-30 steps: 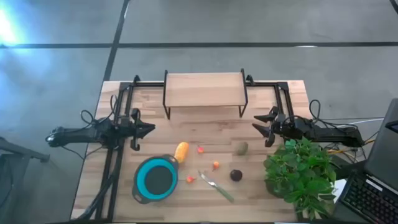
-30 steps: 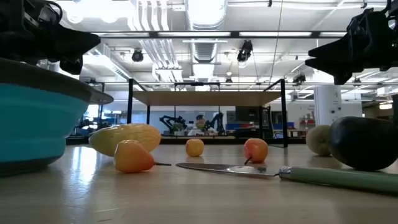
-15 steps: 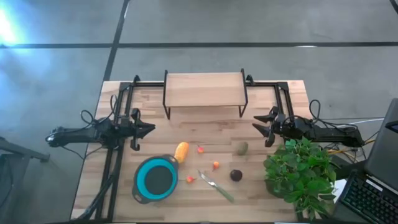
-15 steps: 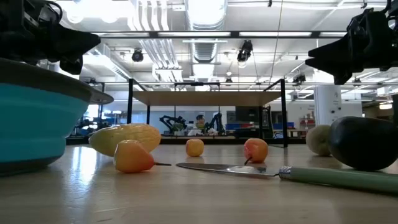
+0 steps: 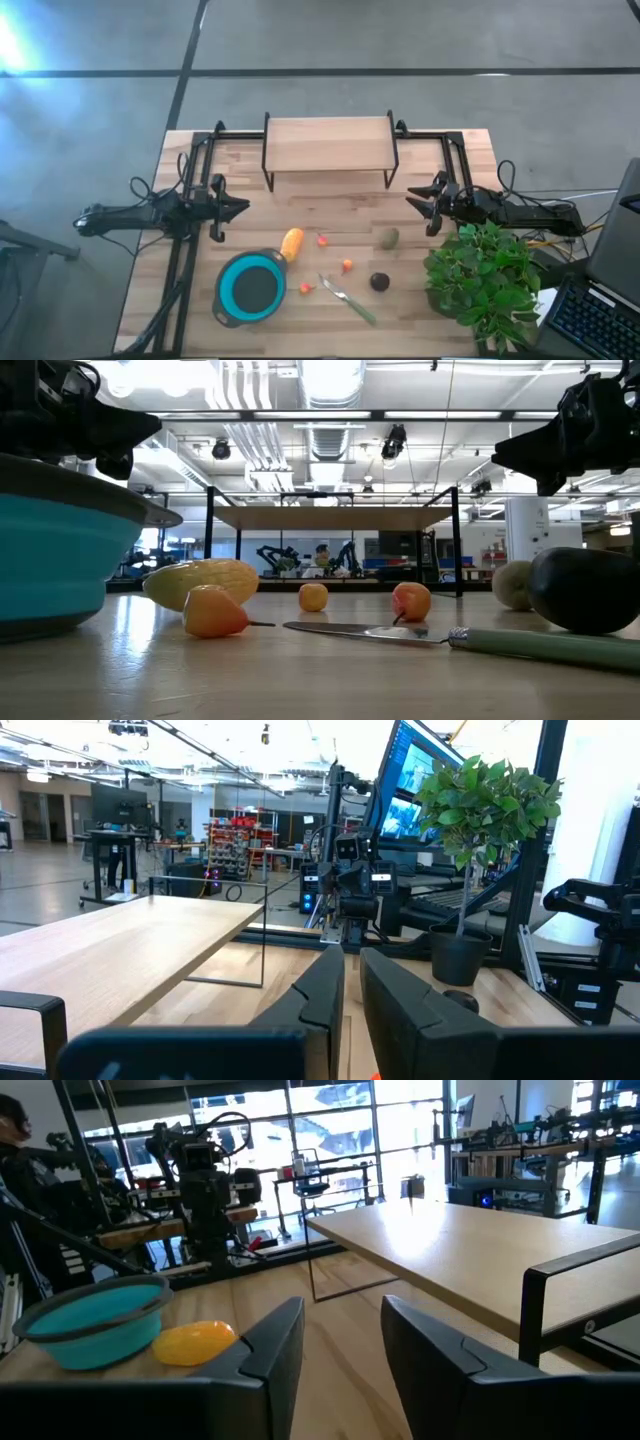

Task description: Pick & Place Fruit

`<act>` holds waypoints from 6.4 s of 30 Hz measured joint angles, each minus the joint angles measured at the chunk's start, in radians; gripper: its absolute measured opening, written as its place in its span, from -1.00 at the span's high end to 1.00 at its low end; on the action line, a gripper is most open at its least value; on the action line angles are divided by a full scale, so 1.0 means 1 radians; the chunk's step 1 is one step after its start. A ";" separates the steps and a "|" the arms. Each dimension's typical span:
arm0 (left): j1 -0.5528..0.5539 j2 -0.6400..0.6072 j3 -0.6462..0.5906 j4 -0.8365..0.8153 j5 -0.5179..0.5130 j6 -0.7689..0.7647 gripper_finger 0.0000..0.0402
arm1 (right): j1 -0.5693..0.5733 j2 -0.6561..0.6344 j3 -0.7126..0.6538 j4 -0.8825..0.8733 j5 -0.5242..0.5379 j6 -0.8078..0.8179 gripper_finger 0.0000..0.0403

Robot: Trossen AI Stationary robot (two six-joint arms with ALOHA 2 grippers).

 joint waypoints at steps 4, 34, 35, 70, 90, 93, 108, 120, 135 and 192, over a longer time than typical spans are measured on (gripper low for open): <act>0.000 0.000 0.000 0.000 0.000 0.000 0.78 | 0.000 0.000 0.000 0.000 0.000 0.000 0.42; -0.001 0.000 0.000 0.001 0.000 -0.087 0.78 | 0.000 0.000 0.000 0.019 0.003 0.475 0.77; -0.001 0.000 0.000 0.001 0.000 -0.108 0.78 | 0.000 0.000 0.000 0.027 0.003 0.474 0.76; 0.000 0.012 0.030 0.133 -0.018 -0.577 0.71 | 0.000 0.094 0.112 0.394 0.028 0.235 0.53; 0.000 0.171 0.187 0.134 -0.046 -0.578 -0.05 | 0.000 0.313 0.114 0.395 0.026 0.313 0.35; 0.000 0.219 0.260 0.071 -0.046 -0.527 -0.03 | 0.000 0.315 0.114 0.395 0.026 0.352 0.33; -0.001 0.499 0.769 -0.675 -0.045 -0.489 -0.01 | 0.000 0.312 0.114 0.402 0.023 0.420 0.21; 0.000 0.705 1.018 -1.124 0.058 -0.621 -0.01 | 0.000 0.312 0.114 0.404 -0.085 0.435 0.12; -0.035 0.934 1.037 -1.254 0.255 -0.703 -0.01 | 0.000 0.311 0.114 0.453 -0.115 0.416 0.26; -0.430 1.316 0.856 -1.133 0.169 -0.676 -0.01 | 0.000 0.312 0.114 0.450 -0.116 0.408 -0.01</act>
